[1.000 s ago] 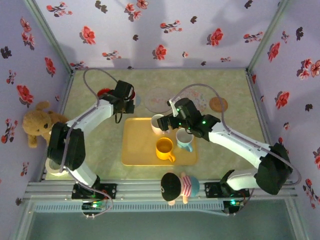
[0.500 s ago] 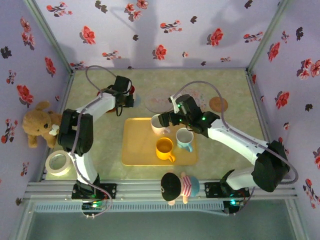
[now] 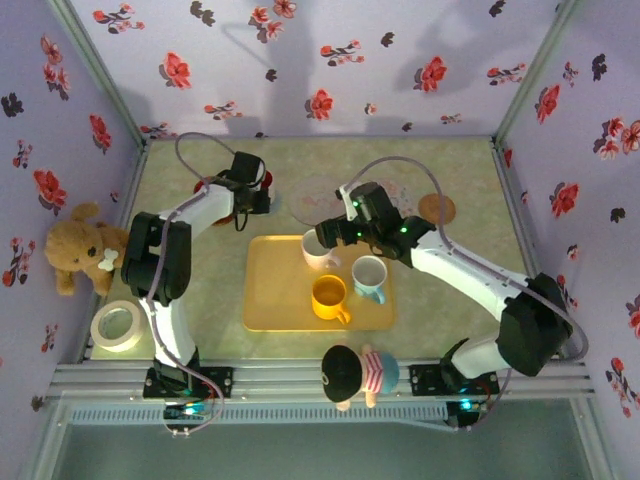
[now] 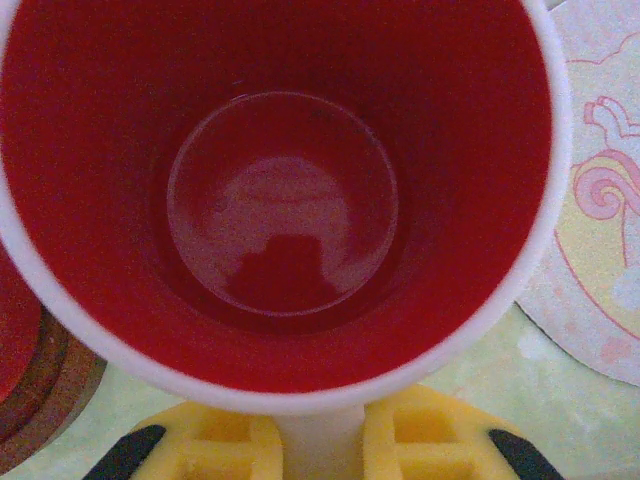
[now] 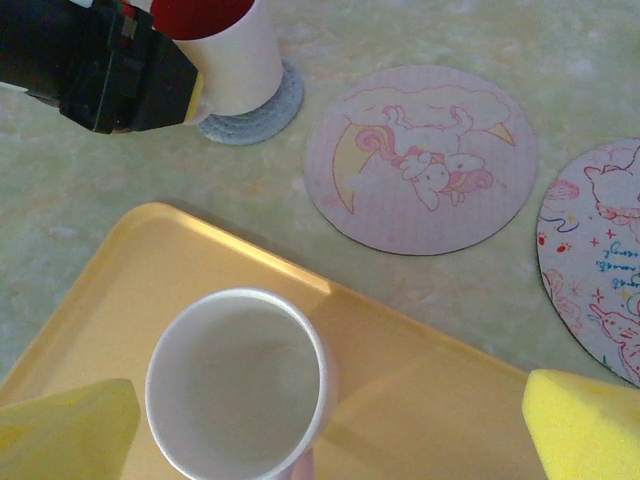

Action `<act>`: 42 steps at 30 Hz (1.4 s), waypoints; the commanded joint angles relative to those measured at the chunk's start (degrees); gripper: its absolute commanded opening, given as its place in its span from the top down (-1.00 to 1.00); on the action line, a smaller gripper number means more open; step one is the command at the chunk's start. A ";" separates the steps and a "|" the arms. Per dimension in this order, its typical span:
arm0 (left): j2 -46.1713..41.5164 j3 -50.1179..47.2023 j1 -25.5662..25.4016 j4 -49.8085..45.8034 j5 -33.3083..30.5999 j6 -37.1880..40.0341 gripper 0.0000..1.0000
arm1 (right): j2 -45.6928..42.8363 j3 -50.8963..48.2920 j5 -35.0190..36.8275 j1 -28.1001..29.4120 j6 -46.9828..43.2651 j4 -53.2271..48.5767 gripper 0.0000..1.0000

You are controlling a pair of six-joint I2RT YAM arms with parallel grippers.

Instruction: Place the cup by the coaster

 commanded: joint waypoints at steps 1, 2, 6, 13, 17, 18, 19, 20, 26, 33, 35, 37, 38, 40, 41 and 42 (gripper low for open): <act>-0.53 0.55 0.39 3.87 -0.33 -0.17 0.87 | 0.73 1.75 -1.16 -0.34 -1.22 0.43 -0.99; -0.72 0.33 0.38 3.92 -0.46 -0.25 0.86 | 0.71 1.69 -1.15 -0.35 -1.35 0.24 -0.99; -1.05 -0.54 0.39 4.06 -0.65 -0.41 0.78 | 0.37 1.79 -0.47 -0.43 -2.05 -0.32 -0.99; -2.40 -2.70 0.38 4.61 -0.71 -0.86 0.72 | -0.18 1.63 -0.10 -0.43 -2.28 -1.15 -0.99; -2.27 -3.37 0.38 4.67 -0.85 -0.78 0.65 | -0.21 1.67 -0.33 -0.43 -2.10 -1.01 -0.99; -2.13 -3.46 0.32 4.74 -0.84 -0.78 0.63 | -0.20 1.71 -0.36 -0.44 -2.10 -1.02 -0.99; -1.92 -3.55 0.44 4.74 -0.79 -0.81 0.61 | -0.34 1.76 -0.38 -0.43 -2.10 -1.10 -0.99; -1.84 -3.55 0.40 4.81 -0.80 -0.89 0.56 | -0.27 1.84 -0.29 -0.43 -2.10 -1.22 -0.99; -1.93 -3.37 0.40 4.49 -0.84 -0.82 0.20 | -0.76 1.86 -0.18 -0.46 -2.12 -1.48 -0.99; -3.68 -3.46 0.46 3.48 -1.39 -1.19 -0.07 | -1.20 1.70 -0.53 -0.43 -2.27 -1.43 -0.99; -4.73 -3.46 0.40 3.18 -1.78 -1.32 -0.20 | -1.23 2.02 -0.70 -0.50 -2.64 -1.75 -0.99; -6.09 -3.46 0.43 2.79 -2.09 -1.43 -0.29 | -1.33 2.77 -0.84 -0.43 -3.09 -2.84 -0.99; -6.73 -3.39 0.44 2.53 -2.07 -1.50 -0.33 | -1.32 3.18 -0.80 -0.49 -3.31 -3.42 -0.99; -8.46 -3.12 0.36 1.67 -2.09 -1.38 -0.44 | -1.56 4.03 -0.63 -0.50 -3.72 -4.90 -0.99; -9.30 -2.96 0.38 1.36 -2.08 -1.26 -0.50 | -1.73 4.28 -0.54 -0.44 -3.84 -5.52 -0.99; -10.42 -2.93 0.38 1.08 -2.04 -1.17 -0.57 | -2.10 4.51 -0.46 -0.43 -3.99 -6.10 -0.99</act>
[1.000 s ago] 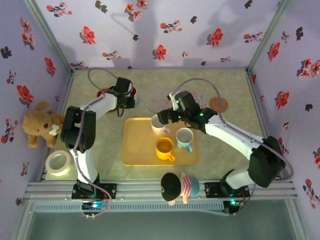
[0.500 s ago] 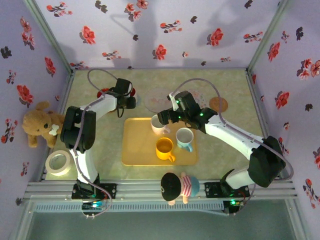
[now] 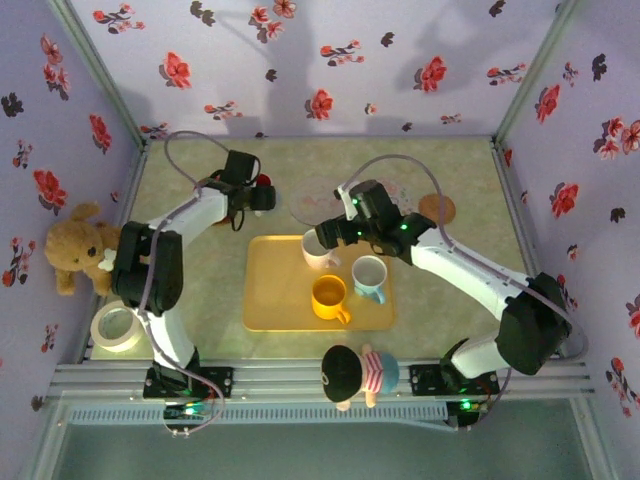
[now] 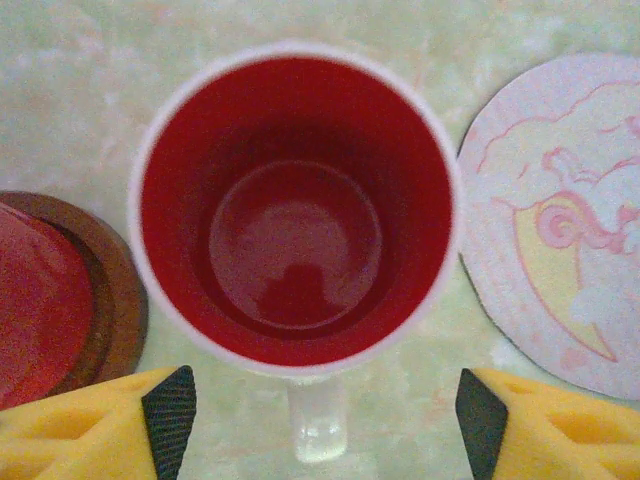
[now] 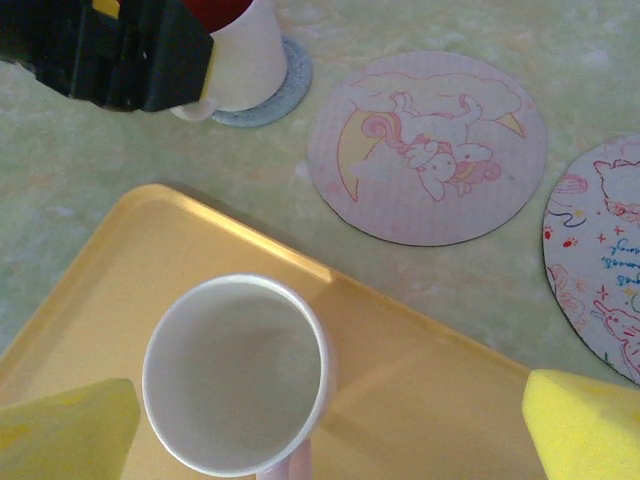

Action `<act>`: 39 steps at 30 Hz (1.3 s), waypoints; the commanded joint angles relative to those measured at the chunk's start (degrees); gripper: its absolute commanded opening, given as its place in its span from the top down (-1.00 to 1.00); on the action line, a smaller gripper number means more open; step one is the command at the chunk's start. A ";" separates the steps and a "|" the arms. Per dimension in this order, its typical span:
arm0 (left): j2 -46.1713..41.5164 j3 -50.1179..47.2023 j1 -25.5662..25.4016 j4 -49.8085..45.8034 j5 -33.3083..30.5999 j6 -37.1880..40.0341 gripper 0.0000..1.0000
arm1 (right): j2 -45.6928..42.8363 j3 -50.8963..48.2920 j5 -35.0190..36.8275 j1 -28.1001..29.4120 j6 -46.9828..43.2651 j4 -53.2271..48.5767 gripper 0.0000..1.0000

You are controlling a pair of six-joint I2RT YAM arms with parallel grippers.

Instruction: Place the cup by the coaster

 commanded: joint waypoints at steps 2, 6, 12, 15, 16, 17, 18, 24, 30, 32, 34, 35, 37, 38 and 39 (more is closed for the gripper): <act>-6.40 0.10 0.19 -1.81 -1.00 0.38 -0.68 | -2.81 2.54 0.21 -0.32 -1.48 -3.76 -0.99; -11.92 0.02 0.10 -3.04 -1.00 1.29 -0.83 | -4.22 3.09 0.05 -0.32 -1.02 -6.20 -0.99; -20.76 -0.66 -0.59 -5.52 0.89 3.97 -1.00 | -5.31 5.24 -2.19 -0.24 -0.89 -12.62 -0.99; -25.45 -1.59 -0.85 -7.38 2.73 4.86 -0.99 | -5.70 6.46 -3.20 -0.10 -1.00 -16.44 -0.99; -27.22 -2.14 -0.89 -7.98 3.51 5.11 -0.99 | -5.91 6.61 -3.43 -0.02 -0.99 -17.48 -0.99; -28.73 -2.71 -0.97 -8.49 4.26 5.30 -0.99 | -6.27 6.66 -3.64 0.17 -1.07 -18.19 -0.99; -30.47 -3.35 -1.03 -9.12 5.08 5.63 -0.99 | -6.67 6.79 -3.76 0.34 -0.91 -18.96 -0.99; -40.88 -9.06 -1.39 -12.05 10.53 7.77 -0.99 | -9.82 6.28 -2.96 1.64 0.11 -22.53 -0.99; -48.89 -14.45 -1.68 -16.45 15.24 11.11 -0.99 | -11.41 6.87 -1.05 3.90 1.99 -27.46 -0.99; -51.01 -16.27 -1.74 -17.40 17.22 12.17 -1.00 | -11.86 6.85 -0.14 5.04 2.75 -29.21 -0.99; -53.48 -18.38 -1.87 -18.07 19.26 13.21 -0.99 | -12.76 6.23 0.61 6.28 3.72 -30.48 -0.96; -54.54 -19.20 -1.84 -18.31 20.02 13.52 -1.00 | -13.18 5.90 0.73 6.80 4.24 -30.95 -0.95; -56.40 -21.05 -2.00 -18.89 21.86 13.64 -1.00 | -14.38 4.84 0.74 7.84 5.42 -31.69 -0.92; -57.24 -21.76 -1.98 -19.19 22.78 13.64 -0.99 | -14.98 4.39 0.77 8.40 5.86 -32.00 -0.90; -58.19 -22.50 -2.05 -19.61 23.82 15.25 -1.00 | -15.58 3.80 0.87 9.06 6.39 -32.44 -0.88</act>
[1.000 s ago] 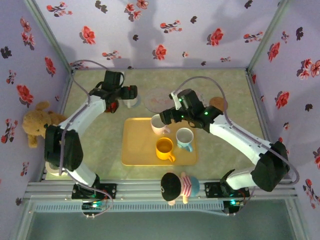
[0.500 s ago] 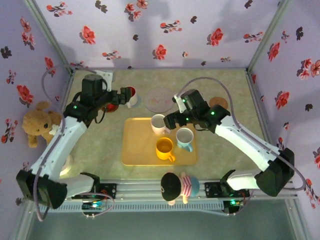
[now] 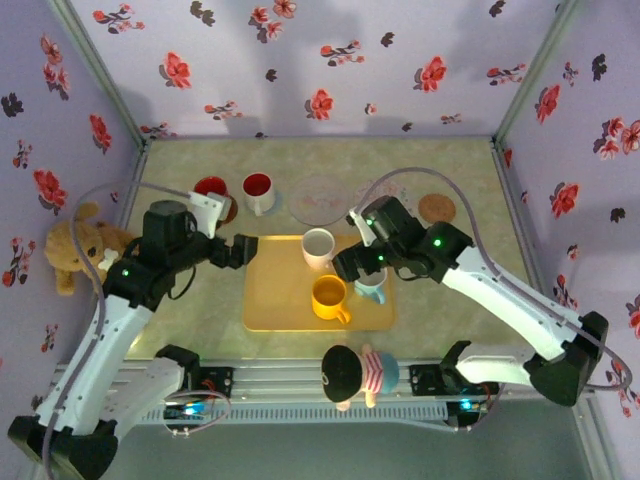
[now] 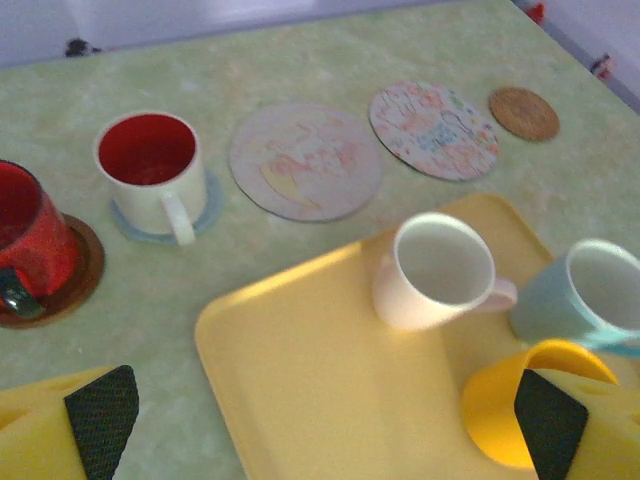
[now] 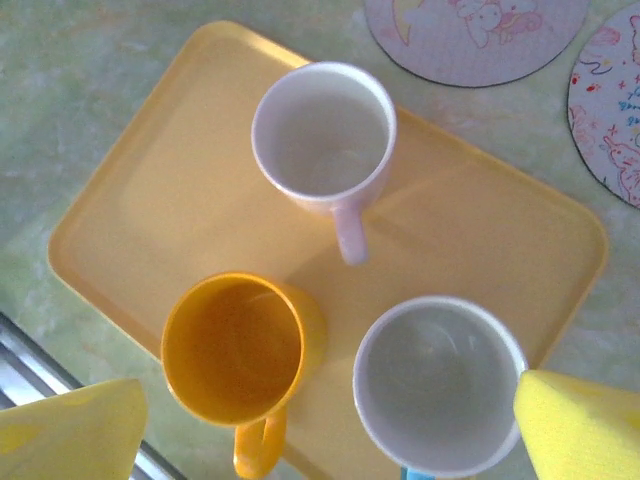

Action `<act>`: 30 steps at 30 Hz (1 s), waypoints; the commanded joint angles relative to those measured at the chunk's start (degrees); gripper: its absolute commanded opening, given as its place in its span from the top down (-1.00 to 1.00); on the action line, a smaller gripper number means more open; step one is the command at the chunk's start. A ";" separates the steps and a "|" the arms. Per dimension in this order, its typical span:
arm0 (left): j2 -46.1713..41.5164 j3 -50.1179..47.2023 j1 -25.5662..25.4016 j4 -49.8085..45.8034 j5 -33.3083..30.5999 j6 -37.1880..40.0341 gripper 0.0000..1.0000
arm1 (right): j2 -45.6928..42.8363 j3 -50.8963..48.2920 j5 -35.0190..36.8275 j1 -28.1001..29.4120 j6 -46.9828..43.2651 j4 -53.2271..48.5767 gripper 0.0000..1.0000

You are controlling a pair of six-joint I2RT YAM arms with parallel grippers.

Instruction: Place the cup by the coaster

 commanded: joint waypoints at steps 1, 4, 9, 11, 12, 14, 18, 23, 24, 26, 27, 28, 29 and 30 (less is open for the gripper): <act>-3.14 -2.48 -0.47 -2.52 5.74 3.70 -1.00 | -2.88 -1.63 1.81 2.05 3.20 -3.92 -0.86; -5.84 -4.94 -0.74 -3.16 7.83 4.45 -1.00 | -4.74 -4.02 1.79 3.89 4.85 -5.05 -0.79; -9.40 -7.95 -1.03 -4.28 10.93 6.44 -1.00 | -7.39 -8.27 2.02 7.89 7.32 -4.60 -0.68; -10.55 -8.95 -1.12 -4.74 12.03 7.92 -1.00 | -7.57 -9.27 2.50 9.62 8.41 -4.47 -0.64; -11.10 -9.52 -1.15 -4.91 12.21 8.62 -0.99 | -7.54 -9.85 2.95 10.67 8.77 -4.26 -0.62; -12.11 -10.66 -1.16 -5.18 12.36 9.80 -0.99 | -7.01 -10.85 4.76 12.93 9.11 -3.62 -0.57; -14.26 -12.81 -1.32 -4.69 13.64 11.57 -1.00 | -5.43 -13.66 6.94 16.76 9.50 -0.37 -0.50; -15.88 -14.77 -1.37 -4.31 15.23 13.24 -1.00 | -1.60 -15.38 7.57 19.48 10.28 2.80 -0.42; -16.12 -15.10 -1.36 -4.31 15.63 13.68 -0.99 | -0.90 -15.92 7.31 19.67 10.54 3.81 -0.40; -16.26 -15.54 -1.37 -4.46 16.21 14.66 -1.00 | 0.22 -16.66 7.21 19.85 11.03 5.43 -0.39; -16.26 -15.69 -1.43 -4.57 16.39 15.25 -1.00 | 0.70 -16.93 7.11 20.01 11.25 6.11 -0.38; -16.26 -15.94 -1.47 -4.73 16.56 15.72 -1.00 | 1.22 -17.22 7.17 19.96 11.45 6.66 -0.37; -16.26 -16.17 -1.44 -4.75 16.81 16.07 -1.00 | 1.75 -17.33 7.32 19.98 11.54 6.95 -0.36; -16.34 -16.40 -1.41 -4.75 17.11 16.46 -1.00 | 2.45 -17.49 7.46 20.00 11.76 7.05 -0.34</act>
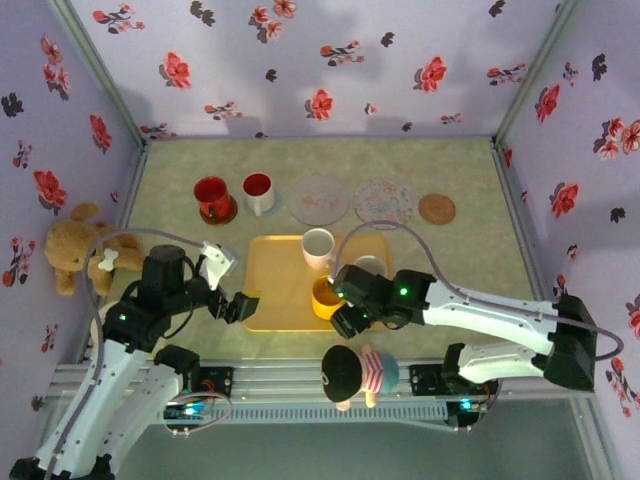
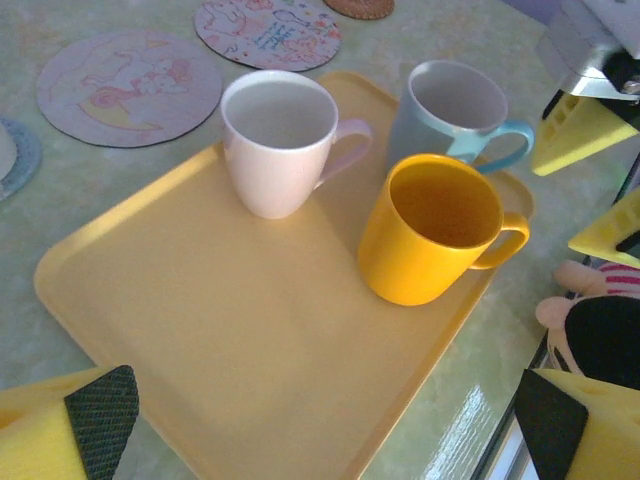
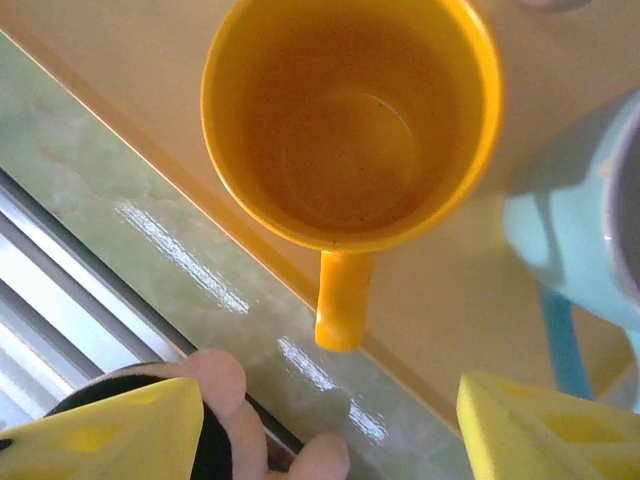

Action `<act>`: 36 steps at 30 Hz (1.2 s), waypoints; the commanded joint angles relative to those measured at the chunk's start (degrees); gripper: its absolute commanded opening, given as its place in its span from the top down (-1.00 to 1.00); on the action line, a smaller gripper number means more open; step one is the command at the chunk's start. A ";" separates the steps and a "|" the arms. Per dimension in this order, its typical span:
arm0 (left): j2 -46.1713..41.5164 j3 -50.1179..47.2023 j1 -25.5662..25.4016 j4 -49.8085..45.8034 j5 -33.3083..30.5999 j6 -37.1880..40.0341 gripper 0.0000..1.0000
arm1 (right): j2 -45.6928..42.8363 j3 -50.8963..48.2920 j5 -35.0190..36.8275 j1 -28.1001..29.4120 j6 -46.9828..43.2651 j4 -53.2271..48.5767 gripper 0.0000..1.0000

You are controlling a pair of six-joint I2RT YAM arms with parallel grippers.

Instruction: Place the cup by the coaster

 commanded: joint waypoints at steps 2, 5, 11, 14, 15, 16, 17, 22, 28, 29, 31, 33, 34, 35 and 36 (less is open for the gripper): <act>-0.72 -1.10 -0.33 -0.75 2.96 3.57 -1.00 | 2.17 -1.11 1.81 0.45 1.97 3.23 -0.31; -0.72 -1.47 -0.39 -0.59 3.11 4.38 -1.00 | 3.45 -1.78 1.75 0.47 2.20 4.90 -0.29; -0.90 -2.46 -0.33 -0.09 3.29 4.13 -1.00 | 7.03 -1.43 2.83 0.19 1.80 4.46 -0.21; -0.82 -3.26 -0.33 0.85 3.29 4.13 -1.00 | 7.97 -1.51 2.15 -0.69 1.64 4.81 -0.20; -0.72 -3.45 -0.34 1.31 3.29 4.06 -0.99 | 8.37 -1.52 1.63 -1.17 1.43 5.04 -0.20; -0.59 -3.57 -0.38 1.70 3.33 3.90 -1.00 | 8.86 -1.39 1.27 -1.46 1.21 5.14 -0.18; -0.56 -3.67 -0.35 1.96 3.29 3.81 -1.00 | 9.26 -1.19 1.10 -1.81 0.95 5.05 -0.17; -0.64 -3.93 -0.35 1.89 3.29 3.86 -0.99 | 11.17 -0.60 -0.78 -3.14 -0.38 6.23 -0.09; -0.63 -4.37 -0.38 1.96 3.35 3.60 -1.00 | 15.23 2.02 -1.30 -3.61 -2.43 5.60 0.06; -0.68 -4.42 -0.34 2.02 3.29 3.60 -1.00 | 15.64 2.32 -1.45 -3.60 -2.63 5.60 0.08; -0.63 -4.53 -0.36 2.31 3.20 3.51 -1.00 | 16.67 2.96 -1.55 -3.58 -2.89 5.58 0.12; -0.63 -4.68 -0.37 2.41 3.20 3.43 -1.00 | 17.52 3.58 -1.37 -3.61 -3.12 5.59 0.17; -0.63 -4.73 -0.33 2.50 3.20 3.35 -1.00 | 17.85 3.91 -1.21 -3.56 -3.24 5.46 0.22; -0.63 -4.73 -0.34 2.50 3.18 3.36 -1.00 | 18.05 4.15 -1.11 -3.61 -3.33 5.32 0.27; -0.59 -4.88 -0.33 2.50 3.12 3.42 -1.00 | 18.11 4.33 -0.95 -3.61 -3.41 5.23 0.31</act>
